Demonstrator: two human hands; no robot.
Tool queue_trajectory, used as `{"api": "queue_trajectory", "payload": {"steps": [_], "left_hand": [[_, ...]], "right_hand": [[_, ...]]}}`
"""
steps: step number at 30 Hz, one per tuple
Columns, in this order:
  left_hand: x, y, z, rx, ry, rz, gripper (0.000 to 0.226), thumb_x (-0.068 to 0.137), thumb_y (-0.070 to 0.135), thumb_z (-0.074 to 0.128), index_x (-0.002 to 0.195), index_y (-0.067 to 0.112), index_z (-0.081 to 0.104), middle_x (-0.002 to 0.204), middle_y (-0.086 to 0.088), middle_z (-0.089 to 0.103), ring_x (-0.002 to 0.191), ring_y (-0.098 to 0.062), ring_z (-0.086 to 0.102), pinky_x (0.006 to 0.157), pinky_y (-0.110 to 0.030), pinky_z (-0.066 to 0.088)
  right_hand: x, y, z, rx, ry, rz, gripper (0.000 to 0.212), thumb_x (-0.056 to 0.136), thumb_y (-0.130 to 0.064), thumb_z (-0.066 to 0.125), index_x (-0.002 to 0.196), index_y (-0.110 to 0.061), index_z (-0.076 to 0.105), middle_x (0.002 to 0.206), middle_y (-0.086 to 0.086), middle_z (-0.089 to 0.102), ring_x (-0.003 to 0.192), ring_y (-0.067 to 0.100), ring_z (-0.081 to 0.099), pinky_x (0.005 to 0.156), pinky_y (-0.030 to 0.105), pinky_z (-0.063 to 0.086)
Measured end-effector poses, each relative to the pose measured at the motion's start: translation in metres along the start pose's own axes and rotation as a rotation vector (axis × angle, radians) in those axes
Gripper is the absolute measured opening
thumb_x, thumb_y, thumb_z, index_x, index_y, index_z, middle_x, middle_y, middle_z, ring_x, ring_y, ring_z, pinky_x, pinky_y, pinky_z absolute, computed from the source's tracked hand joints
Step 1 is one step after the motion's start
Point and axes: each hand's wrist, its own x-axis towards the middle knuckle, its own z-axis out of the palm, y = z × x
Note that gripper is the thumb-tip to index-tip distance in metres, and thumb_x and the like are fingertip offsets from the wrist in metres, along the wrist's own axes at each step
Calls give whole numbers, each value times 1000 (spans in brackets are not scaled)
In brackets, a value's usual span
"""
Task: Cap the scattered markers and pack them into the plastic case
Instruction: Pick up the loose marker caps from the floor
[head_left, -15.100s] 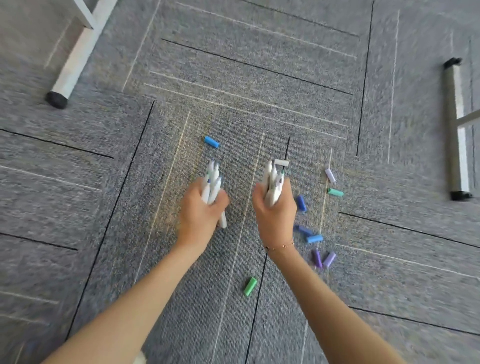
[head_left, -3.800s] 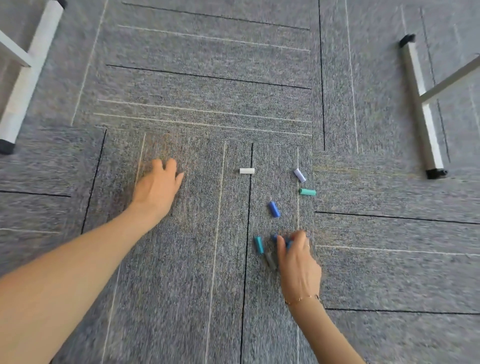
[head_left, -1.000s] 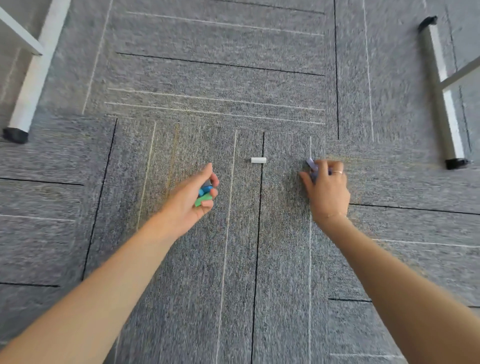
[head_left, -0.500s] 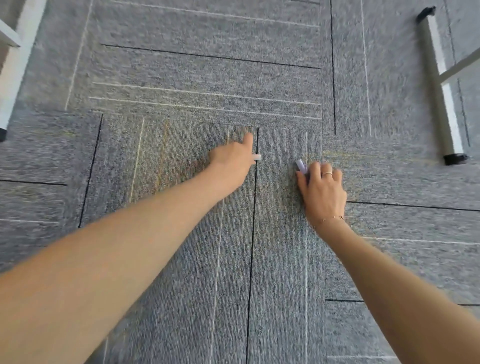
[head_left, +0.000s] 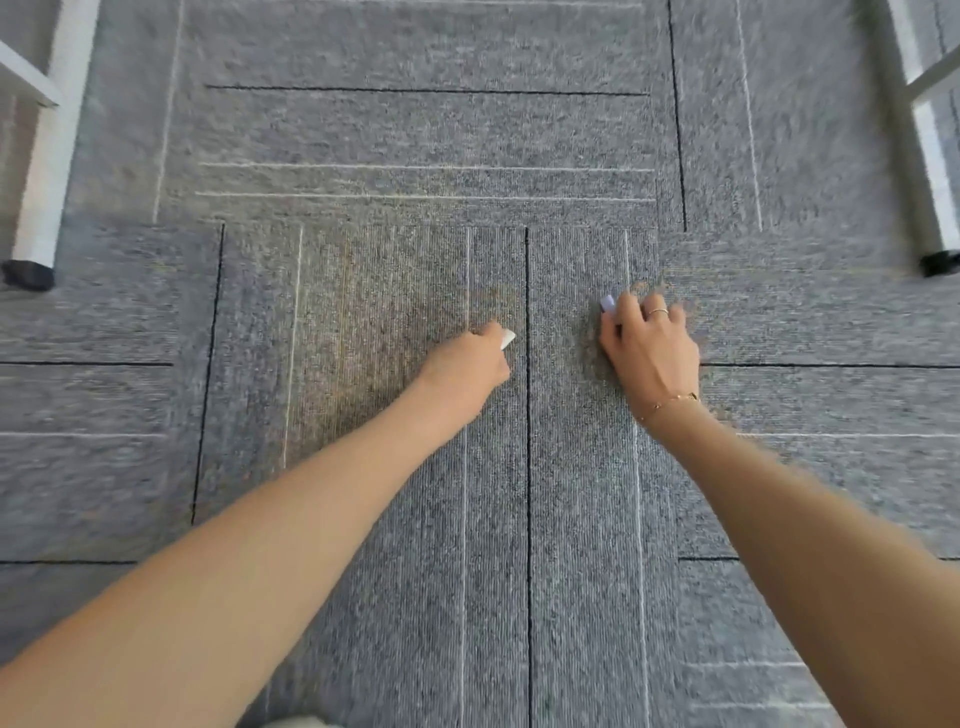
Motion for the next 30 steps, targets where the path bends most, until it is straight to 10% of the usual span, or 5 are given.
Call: {"api": "queue_trajectory", "payload": {"steps": [6, 11, 22, 30], "left_hand": [[-37, -33, 9, -323, -38, -89, 10, 99, 15, 41, 108, 11, 43, 78, 4, 48, 59, -6, 46, 43, -16, 39], [-58, -61, 7, -359, -52, -169, 8, 99, 19, 42, 93, 14, 42, 78, 0, 52, 65, -11, 53, 46, -18, 40], [-70, -52, 6, -371, -35, -203, 10, 99, 21, 42, 95, 12, 44, 78, 0, 52, 53, -4, 42, 39, -12, 34], [-76, -47, 14, -308, 36, -169, 12, 100, 23, 40, 99, 12, 45, 77, 1, 53, 51, -5, 42, 39, -15, 35]], "right_hand": [[-56, -17, 7, 100, -3, -472, 24, 88, -29, 56, 86, -6, 60, 85, 10, 59, 69, 23, 58, 36, 26, 46], [-62, -21, -1, 333, 30, -79, 29, 94, -31, 43, 87, -5, 52, 93, 12, 52, 58, 17, 44, 40, 25, 42], [-68, -45, 9, -134, -124, -399, 24, 81, -18, 72, 91, -4, 55, 79, 11, 58, 59, 22, 55, 32, 23, 41], [-59, -40, -4, 340, -197, -43, 18, 100, -14, 42, 106, 0, 51, 96, 10, 50, 62, 21, 49, 54, 31, 48]]}}
